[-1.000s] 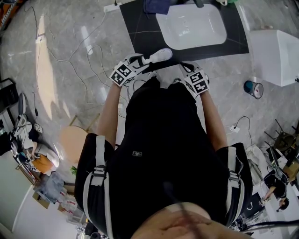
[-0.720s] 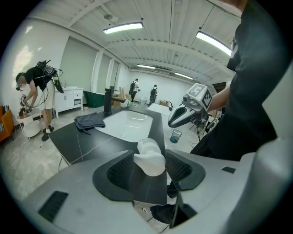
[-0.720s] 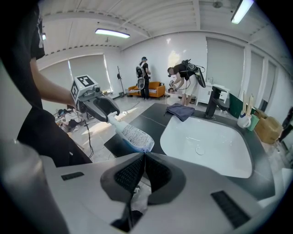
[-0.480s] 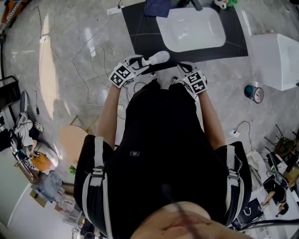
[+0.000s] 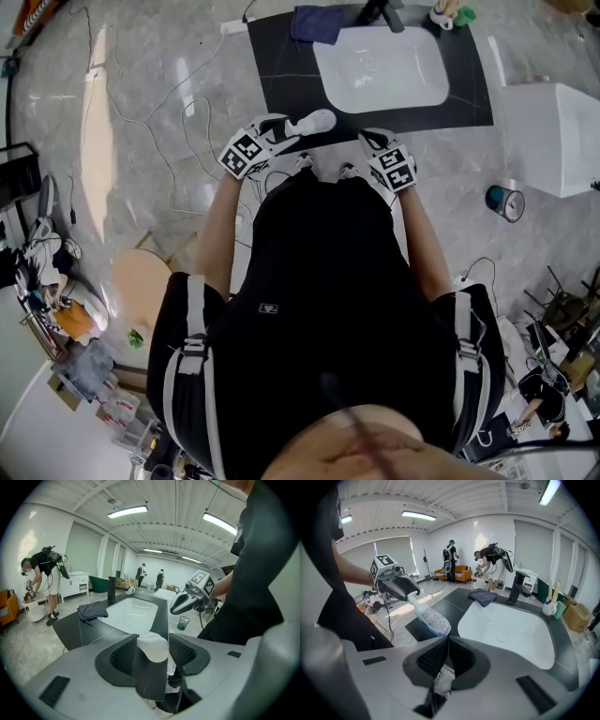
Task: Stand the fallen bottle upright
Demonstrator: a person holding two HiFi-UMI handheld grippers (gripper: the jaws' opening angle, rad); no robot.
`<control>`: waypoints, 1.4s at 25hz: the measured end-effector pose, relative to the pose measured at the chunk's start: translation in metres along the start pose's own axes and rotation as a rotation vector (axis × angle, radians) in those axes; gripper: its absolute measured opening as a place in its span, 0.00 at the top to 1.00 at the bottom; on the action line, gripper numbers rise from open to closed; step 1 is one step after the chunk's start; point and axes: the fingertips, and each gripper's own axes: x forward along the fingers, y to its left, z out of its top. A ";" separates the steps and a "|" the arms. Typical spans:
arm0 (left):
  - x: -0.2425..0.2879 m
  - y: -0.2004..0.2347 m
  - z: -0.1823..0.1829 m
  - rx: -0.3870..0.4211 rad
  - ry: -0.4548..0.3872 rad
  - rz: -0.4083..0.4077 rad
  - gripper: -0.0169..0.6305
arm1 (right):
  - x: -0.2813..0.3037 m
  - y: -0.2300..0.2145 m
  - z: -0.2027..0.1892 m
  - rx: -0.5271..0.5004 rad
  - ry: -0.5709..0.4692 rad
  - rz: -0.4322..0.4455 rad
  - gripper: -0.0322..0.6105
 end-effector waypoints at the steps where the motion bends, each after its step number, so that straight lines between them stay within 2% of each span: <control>1: 0.001 0.000 0.002 0.000 -0.002 0.002 0.64 | 0.000 -0.001 0.000 -0.003 0.001 0.002 0.85; 18: 0.023 -0.007 0.044 0.022 -0.016 -0.006 0.64 | -0.013 -0.022 -0.018 -0.008 0.017 0.029 0.85; 35: 0.041 -0.008 0.065 -0.005 -0.009 0.003 0.64 | -0.012 -0.035 -0.029 0.005 0.016 0.064 0.85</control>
